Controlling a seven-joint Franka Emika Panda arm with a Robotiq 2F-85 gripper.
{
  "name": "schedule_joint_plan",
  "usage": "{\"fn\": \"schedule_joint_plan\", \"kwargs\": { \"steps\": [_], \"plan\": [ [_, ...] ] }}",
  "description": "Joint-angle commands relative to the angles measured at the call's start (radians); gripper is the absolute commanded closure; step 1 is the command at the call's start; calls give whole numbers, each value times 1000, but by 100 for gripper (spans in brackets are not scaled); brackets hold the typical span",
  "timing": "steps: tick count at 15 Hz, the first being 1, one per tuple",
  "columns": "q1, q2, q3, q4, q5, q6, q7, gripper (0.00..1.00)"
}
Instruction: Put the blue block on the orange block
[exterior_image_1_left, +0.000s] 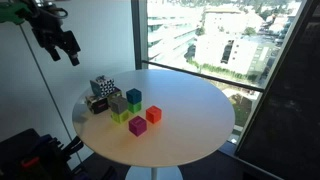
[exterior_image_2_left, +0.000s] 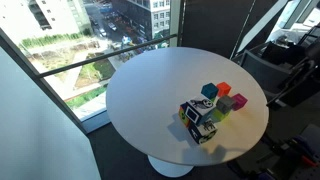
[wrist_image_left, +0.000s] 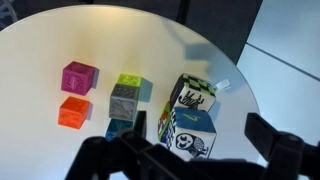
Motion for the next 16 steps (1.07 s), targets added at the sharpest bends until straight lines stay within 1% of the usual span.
{"fn": "schedule_joint_plan", "kwargs": {
  "steps": [1, 6, 11, 16],
  "plan": [
    [2, 2, -2, -1, -2, -3, 2, 0],
    [2, 11, -2, -2, -2, -3, 2, 0],
    [-5, 56, 9, 44, -5, 8, 18, 0],
    [-22, 133, 21, 102, -18, 27, 41, 0]
  ]
}}
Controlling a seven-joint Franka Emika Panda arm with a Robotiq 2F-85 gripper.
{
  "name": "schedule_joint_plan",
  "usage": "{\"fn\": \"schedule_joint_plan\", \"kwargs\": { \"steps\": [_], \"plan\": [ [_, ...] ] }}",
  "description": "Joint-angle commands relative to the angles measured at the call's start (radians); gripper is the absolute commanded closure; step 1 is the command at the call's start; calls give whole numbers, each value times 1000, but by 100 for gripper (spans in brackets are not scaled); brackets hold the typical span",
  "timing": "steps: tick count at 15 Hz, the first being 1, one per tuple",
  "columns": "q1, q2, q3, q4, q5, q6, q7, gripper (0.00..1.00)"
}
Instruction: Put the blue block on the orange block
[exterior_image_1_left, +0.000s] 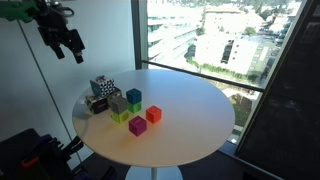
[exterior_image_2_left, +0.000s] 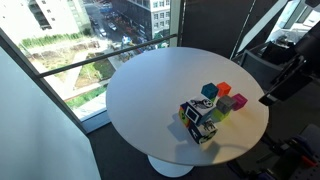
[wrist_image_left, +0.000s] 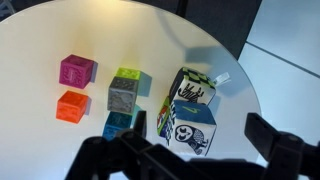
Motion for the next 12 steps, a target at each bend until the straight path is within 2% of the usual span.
{"fn": "schedule_joint_plan", "kwargs": {
  "steps": [1, 6, 12],
  "plan": [
    [-24, 80, 19, 61, -18, 20, 47, 0],
    [-49, 189, 28, 137, -24, 48, 95, 0],
    [-86, 333, 41, 253, -73, 28, 171, 0]
  ]
}}
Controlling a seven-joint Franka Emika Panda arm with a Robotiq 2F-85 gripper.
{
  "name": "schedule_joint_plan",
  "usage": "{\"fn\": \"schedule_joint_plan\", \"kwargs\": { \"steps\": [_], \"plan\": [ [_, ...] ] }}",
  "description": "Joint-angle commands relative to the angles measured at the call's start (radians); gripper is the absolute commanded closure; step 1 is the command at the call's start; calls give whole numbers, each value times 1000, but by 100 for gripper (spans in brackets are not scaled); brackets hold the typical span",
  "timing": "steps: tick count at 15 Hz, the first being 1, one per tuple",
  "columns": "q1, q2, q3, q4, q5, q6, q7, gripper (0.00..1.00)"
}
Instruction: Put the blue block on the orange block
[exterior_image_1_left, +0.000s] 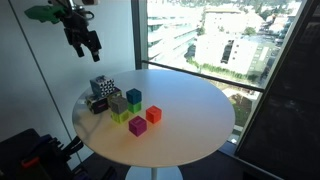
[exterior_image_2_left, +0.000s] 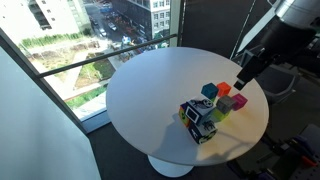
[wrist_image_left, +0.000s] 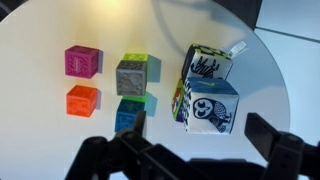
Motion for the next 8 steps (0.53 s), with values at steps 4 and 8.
{"fn": "schedule_joint_plan", "kwargs": {
  "steps": [4, 8],
  "plan": [
    [-40, 185, 14, 167, -84, -41, 96, 0],
    [-42, 283, 4, 248, -103, -87, 105, 0]
  ]
}}
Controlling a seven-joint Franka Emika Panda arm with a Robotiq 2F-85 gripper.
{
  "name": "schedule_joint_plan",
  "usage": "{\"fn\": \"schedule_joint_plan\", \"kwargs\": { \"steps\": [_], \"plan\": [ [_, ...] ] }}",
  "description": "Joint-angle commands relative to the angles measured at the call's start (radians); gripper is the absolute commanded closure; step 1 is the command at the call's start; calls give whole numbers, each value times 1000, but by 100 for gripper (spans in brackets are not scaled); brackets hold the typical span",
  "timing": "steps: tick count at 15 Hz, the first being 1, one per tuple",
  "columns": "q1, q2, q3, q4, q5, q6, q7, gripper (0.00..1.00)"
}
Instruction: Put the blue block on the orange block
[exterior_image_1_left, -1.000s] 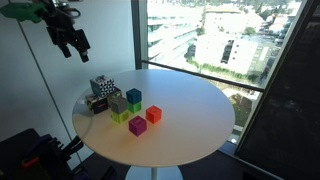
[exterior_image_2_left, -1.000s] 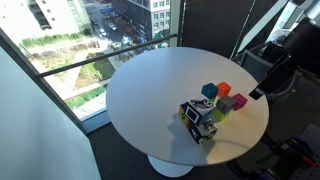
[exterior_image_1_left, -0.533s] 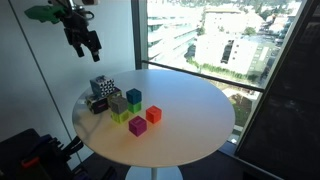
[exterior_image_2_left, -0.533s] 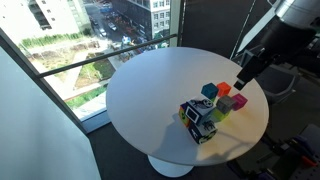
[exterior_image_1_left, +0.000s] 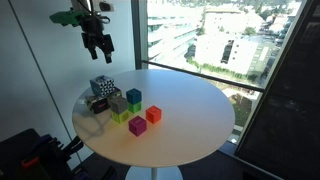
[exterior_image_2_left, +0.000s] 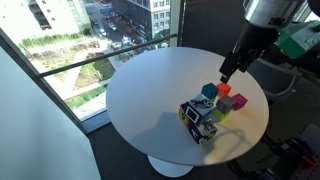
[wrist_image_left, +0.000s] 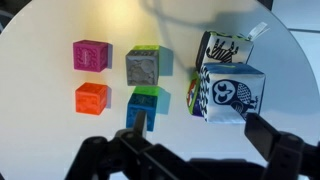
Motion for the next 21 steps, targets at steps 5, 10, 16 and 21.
{"fn": "schedule_joint_plan", "kwargs": {
  "steps": [5, 10, 16, 21],
  "plan": [
    [-9, 182, -15, 171, -53, -113, 27, 0],
    [-13, 251, -48, 212, -69, -110, 29, 0],
    [-23, 313, -90, 224, -92, -80, 86, 0],
    [-29, 346, -118, 221, -95, -33, 114, 0]
  ]
}}
